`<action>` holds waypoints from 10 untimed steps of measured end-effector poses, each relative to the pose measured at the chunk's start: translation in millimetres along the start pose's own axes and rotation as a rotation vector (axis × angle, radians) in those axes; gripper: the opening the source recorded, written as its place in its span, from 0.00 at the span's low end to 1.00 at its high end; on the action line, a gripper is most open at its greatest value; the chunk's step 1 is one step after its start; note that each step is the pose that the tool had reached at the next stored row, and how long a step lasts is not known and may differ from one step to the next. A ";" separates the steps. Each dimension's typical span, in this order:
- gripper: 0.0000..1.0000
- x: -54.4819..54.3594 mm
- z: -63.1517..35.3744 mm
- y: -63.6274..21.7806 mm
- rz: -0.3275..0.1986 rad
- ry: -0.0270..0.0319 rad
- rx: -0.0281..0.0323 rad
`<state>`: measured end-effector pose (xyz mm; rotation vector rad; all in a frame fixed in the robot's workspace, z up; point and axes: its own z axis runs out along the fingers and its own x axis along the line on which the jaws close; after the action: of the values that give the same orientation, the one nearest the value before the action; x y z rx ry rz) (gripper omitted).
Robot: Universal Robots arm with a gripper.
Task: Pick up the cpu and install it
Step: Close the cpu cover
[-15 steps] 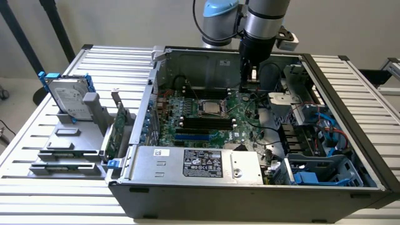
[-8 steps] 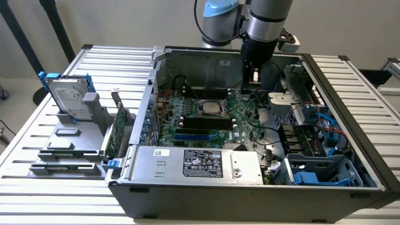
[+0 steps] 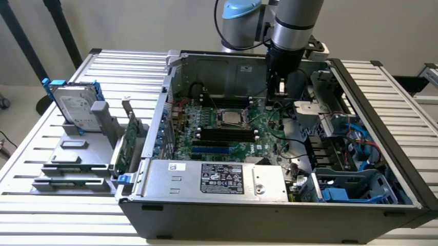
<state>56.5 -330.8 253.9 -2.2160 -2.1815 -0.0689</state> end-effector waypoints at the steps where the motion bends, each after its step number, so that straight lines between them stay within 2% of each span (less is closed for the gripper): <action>1: 0.11 -0.1 1.8 0.0 0.000 0.0000 -0.0001; 4: 0.11 -0.4 7.2 0.0 0.000 0.0003 -0.0001; 6: 0.11 -0.5 9.3 0.0 0.000 0.0030 0.0015; 7: 0.11 -0.6 9.3 0.2 0.000 0.0061 0.0087; 8: 0.11 -0.5 9.4 0.4 0.001 0.0082 0.0222; 10: 0.11 -0.6 9.5 1.0 0.003 0.0081 0.0560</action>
<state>57.5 -330.9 244.4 -2.1858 -2.1482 -0.0164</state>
